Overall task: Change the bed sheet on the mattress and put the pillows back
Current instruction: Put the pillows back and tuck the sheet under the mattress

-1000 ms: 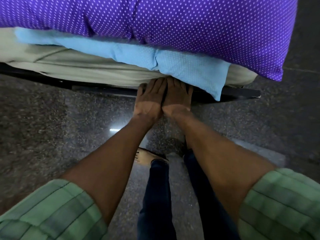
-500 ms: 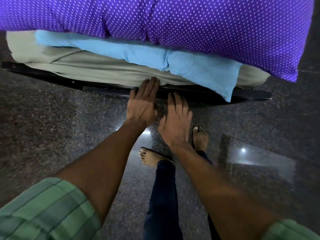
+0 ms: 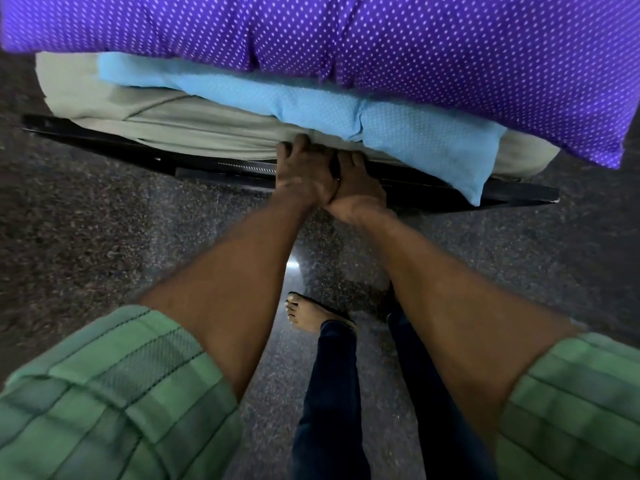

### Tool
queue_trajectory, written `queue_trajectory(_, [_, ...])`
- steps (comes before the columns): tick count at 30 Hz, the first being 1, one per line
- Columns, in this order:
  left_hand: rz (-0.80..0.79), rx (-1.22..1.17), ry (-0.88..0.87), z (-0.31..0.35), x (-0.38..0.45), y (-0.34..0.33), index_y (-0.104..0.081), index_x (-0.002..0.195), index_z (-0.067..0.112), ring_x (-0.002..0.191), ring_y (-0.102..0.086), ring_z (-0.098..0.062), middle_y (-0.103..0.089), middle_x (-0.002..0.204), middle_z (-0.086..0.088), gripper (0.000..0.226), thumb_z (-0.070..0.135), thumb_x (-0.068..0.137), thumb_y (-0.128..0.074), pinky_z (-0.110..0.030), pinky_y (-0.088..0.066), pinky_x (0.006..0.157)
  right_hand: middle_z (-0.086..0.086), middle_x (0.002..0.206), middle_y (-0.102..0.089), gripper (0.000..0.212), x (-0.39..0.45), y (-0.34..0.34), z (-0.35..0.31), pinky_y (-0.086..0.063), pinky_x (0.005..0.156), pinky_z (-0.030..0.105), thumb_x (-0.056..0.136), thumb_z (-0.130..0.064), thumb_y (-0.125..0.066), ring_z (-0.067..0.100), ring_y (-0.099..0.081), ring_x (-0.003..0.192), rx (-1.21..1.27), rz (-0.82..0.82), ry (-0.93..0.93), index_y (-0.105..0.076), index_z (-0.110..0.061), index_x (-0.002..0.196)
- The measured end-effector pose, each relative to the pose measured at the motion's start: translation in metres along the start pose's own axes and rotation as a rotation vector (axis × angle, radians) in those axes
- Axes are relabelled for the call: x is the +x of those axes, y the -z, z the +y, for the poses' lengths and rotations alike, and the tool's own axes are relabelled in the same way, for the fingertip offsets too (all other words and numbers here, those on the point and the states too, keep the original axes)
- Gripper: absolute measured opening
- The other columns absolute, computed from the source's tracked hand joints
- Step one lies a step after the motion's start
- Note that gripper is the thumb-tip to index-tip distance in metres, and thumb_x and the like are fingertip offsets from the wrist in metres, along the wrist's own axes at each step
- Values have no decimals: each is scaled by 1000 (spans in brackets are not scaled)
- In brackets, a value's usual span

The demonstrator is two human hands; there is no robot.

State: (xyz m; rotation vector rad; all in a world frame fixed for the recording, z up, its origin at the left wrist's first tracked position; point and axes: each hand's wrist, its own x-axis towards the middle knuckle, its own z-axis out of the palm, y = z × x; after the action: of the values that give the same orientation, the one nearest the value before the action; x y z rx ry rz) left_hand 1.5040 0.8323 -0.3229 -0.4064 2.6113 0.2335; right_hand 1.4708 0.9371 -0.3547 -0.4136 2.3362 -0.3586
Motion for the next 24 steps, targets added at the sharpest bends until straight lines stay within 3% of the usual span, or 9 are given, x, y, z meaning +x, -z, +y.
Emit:
queue_trajectory(3, [156, -156, -35, -8, -24, -11, -62, 130, 25, 124, -53, -29, -66, 132, -1, 46, 31, 84, -59, -42, -37, 99, -5, 167, -12, 85, -8, -1, -1, -50, 102, 46, 90, -49, -64, 31, -48, 138, 6, 10, 7, -18, -30, 159])
queue_trajectory(6, [292, -174, -1, -17, -38, -26, -64, 128, 17, 116, -60, -29, -65, 129, -5, 57, 27, 72, -64, -40, -43, 94, 0, 162, -30, 79, -25, -12, -2, -47, 103, 43, 88, -45, -64, 32, -47, 135, -50, 199, 23, -31, -26, 157])
queue_trajectory(9, [306, -126, 15, -31, -48, -28, -60, 135, 14, 124, -56, -28, -61, 135, -7, 68, 36, 72, -44, -42, -42, 98, 5, 150, -48, 77, -47, -20, -10, -44, 102, 46, 74, -34, -70, 33, -47, 128, -163, 452, 70, -50, -17, 147])
queue_trajectory(11, [269, -109, 9, -39, -51, -28, -56, 141, 15, 129, -53, -27, -57, 142, -7, 78, 40, 72, -30, -44, -40, 101, 5, 149, -49, 80, -54, -24, -17, -41, 105, 46, 71, -28, -68, 31, -44, 132, -206, 489, 121, -49, -16, 148])
queue_trajectory(14, [227, -81, -20, -47, -52, -27, -51, 146, 16, 133, -50, -26, -53, 146, -6, 80, 39, 74, -26, -44, -37, 102, 3, 163, -36, 87, -47, -32, -23, -29, 118, 45, 76, -27, -66, 24, -30, 150, -143, 374, 202, -36, -16, 158])
queue_trajectory(19, [161, -60, -32, -56, -44, -22, -41, 154, 17, 139, -44, -24, -47, 153, -4, 79, 38, 80, -22, -46, -31, 110, 0, 164, -31, 86, -13, -20, -32, -15, 124, 46, 84, -44, -63, 20, -26, 152, -226, 192, 194, -29, -22, 160])
queue_trajectory(24, [29, 12, -10, -58, -18, -12, -37, 152, 24, 143, -35, -21, -43, 155, 1, 57, 33, 98, -48, -47, -21, 117, -3, 152, -42, 66, 16, -6, -56, -17, 119, 54, 89, -46, -59, 19, -33, 145, -326, 12, 84, -39, -29, 149])
